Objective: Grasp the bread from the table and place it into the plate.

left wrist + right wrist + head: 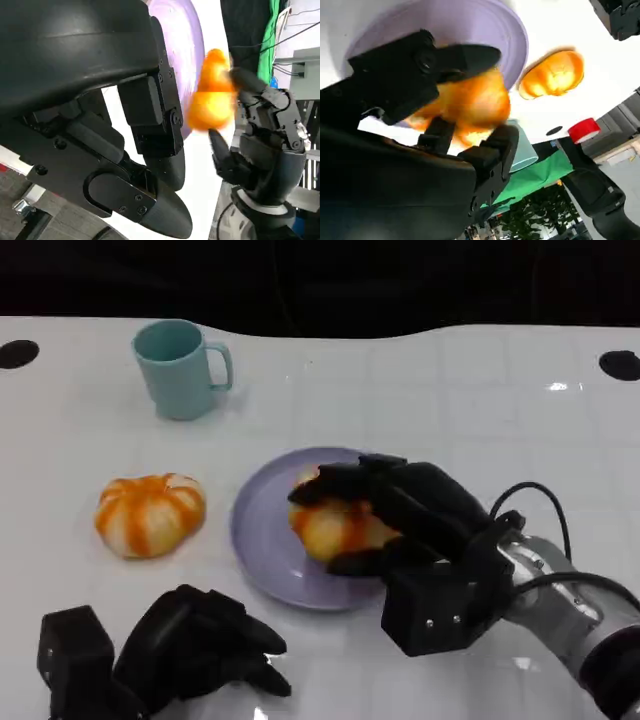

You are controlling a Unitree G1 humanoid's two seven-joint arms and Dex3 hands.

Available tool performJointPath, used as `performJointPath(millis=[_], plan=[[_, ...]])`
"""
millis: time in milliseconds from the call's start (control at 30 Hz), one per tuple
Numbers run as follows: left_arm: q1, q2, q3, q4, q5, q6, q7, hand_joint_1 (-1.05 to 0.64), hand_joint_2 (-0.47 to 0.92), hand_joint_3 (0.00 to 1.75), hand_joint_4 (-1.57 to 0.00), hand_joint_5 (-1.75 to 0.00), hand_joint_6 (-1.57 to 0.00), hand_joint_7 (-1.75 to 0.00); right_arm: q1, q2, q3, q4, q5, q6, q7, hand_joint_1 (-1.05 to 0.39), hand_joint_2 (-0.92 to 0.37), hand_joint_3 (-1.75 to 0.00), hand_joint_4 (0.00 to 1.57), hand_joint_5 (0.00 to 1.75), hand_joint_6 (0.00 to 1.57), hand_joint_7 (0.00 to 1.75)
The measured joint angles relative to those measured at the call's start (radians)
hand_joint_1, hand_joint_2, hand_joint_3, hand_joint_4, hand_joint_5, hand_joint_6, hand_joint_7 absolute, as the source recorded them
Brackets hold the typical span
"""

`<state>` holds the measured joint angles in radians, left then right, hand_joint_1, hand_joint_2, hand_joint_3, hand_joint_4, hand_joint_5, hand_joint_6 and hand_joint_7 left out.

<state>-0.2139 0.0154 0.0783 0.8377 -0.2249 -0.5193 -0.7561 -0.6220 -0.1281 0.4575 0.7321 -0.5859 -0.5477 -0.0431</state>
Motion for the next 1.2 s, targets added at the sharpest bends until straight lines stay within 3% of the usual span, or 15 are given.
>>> performJointPath(millis=[167, 533, 700, 933, 1067, 1200], plan=[[0.0, -0.001, 0.0, -0.001, -0.001, 0.007, 0.0, -1.05, 0.78, 0.0, -1.57, -0.18, -1.55, 0.0, 0.028, -0.031, -0.005, -0.082, 0.013, 0.041, 0.064, -0.89, -0.92, -0.43, 0.0, 0.48, 0.04, 0.15], [0.0, -0.003, 0.0, -0.004, -0.001, 0.012, 0.0, -1.05, 0.77, 0.0, -1.57, -0.17, -1.55, 0.0, 0.087, -0.074, -0.031, -0.198, 0.043, 0.083, 0.131, -0.89, -0.92, -0.43, 0.02, 0.49, 0.06, 0.14], [0.001, -0.003, 0.002, -0.005, -0.003, 0.018, 0.0, -1.05, 0.77, 0.0, -1.57, -0.17, -1.55, 0.0, 0.16, -0.123, -0.07, -0.277, 0.072, 0.089, 0.165, -0.85, -0.92, -0.41, 0.08, 0.55, 0.13, 0.17], [0.0, -0.002, 0.001, -0.003, -0.001, 0.015, 0.0, -1.05, 0.78, 0.01, -1.57, -0.18, -1.55, 0.0, 0.244, -0.138, -0.123, -0.355, 0.137, 0.071, 0.168, -0.77, -0.92, -0.34, 0.23, 0.64, 0.31, 0.21], [0.0, -0.002, 0.0, -0.003, 0.001, 0.012, 0.0, -1.05, 0.78, 0.0, -1.57, -0.2, -1.55, 0.0, 0.308, -0.149, -0.156, -0.416, 0.18, 0.047, 0.169, -0.75, -0.92, -0.37, 0.32, 0.8, 0.43, 0.25], [0.0, -0.002, 0.0, -0.003, 0.001, 0.01, 0.0, -1.05, 0.79, 0.01, -1.57, -0.2, -1.55, 0.0, 0.386, -0.155, -0.198, -0.491, 0.249, 0.053, 0.19, -0.68, -0.92, -0.29, 0.39, 1.15, 0.58, 0.39]])
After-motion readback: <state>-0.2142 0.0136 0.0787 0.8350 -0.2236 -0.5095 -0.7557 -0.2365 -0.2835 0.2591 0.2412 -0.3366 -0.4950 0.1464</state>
